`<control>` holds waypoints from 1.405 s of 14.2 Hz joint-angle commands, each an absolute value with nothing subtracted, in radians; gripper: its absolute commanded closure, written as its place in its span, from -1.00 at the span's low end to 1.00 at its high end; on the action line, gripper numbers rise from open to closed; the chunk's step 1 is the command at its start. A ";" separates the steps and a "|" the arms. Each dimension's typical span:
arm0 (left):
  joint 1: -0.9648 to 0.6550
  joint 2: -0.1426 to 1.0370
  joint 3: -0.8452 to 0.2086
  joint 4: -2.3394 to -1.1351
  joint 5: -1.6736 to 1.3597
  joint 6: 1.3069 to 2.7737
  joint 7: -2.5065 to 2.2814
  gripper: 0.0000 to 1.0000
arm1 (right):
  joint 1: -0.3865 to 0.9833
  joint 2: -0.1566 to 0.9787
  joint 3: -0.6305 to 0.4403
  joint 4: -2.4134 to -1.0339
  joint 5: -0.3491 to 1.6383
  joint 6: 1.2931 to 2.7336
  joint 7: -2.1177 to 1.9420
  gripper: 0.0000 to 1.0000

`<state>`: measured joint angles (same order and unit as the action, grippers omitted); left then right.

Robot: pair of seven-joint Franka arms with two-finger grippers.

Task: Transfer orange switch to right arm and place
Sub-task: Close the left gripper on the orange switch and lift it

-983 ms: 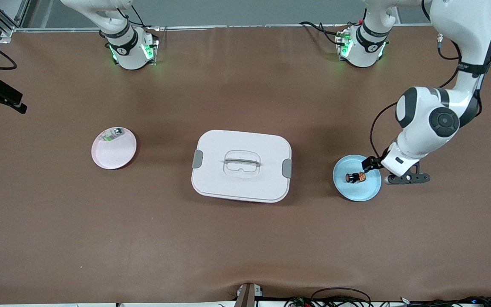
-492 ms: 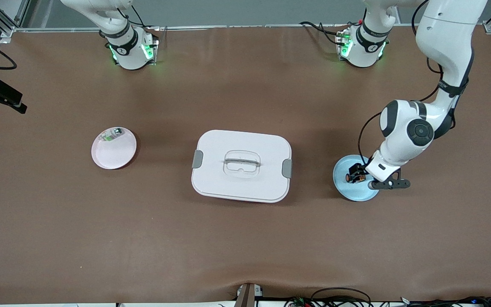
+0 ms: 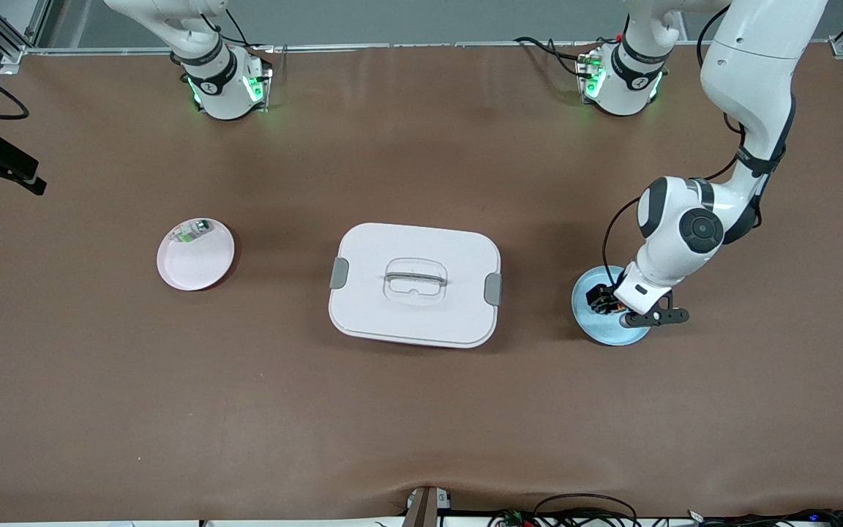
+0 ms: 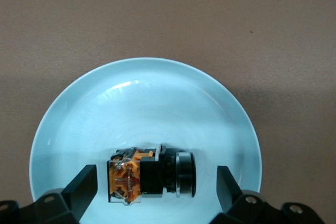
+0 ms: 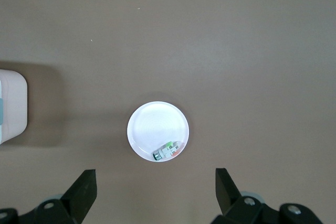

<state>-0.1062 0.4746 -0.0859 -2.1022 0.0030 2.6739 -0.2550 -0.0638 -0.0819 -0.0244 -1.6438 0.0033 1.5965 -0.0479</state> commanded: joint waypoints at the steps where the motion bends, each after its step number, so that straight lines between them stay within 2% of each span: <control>1: -0.107 0.495 -0.086 -2.108 -0.008 2.715 -0.259 -1.00 | -0.071 -0.094 -0.018 -1.644 0.000 1.592 -0.054 -1.00; 5: -0.101 0.508 -0.086 -2.114 -0.008 2.734 -0.258 -1.00 | -0.069 -0.094 -0.018 -1.644 0.000 1.592 -0.054 -1.00; 6: -0.101 0.508 -0.086 -2.115 -0.008 2.734 -0.261 -0.72 | -0.069 -0.094 -0.018 -1.644 0.000 1.592 -0.054 -1.00; 7: -0.104 0.506 -0.086 -2.115 -0.008 2.734 -0.265 -0.26 | -0.071 -0.094 -0.018 -1.644 0.000 1.592 -0.054 -1.00; 9: -0.106 0.500 -0.086 -2.117 -0.008 2.732 -0.268 0.97 | -0.069 -0.094 -0.017 -1.644 0.000 1.591 -0.052 -1.00; 12: -0.104 0.453 -0.087 -2.120 -0.008 2.721 -0.303 1.00 | -0.069 -0.094 -0.018 -1.644 0.000 1.588 -0.052 -1.00; 17: -0.107 0.335 -0.156 -2.077 -0.009 2.611 -0.483 1.00 | -0.068 -0.094 -0.017 -1.644 0.000 1.586 -0.052 -1.00; 20: -0.101 0.281 -0.193 -1.972 -0.009 2.421 -0.560 1.00 | -0.054 -0.092 -0.017 -1.646 0.000 1.583 -0.049 -1.00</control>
<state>-0.1053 0.3242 -0.1771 -2.0293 0.0030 2.5422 -0.5159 -0.0614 -0.0819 -0.0217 -1.6438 0.0033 1.5933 -0.0479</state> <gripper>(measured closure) 0.278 0.000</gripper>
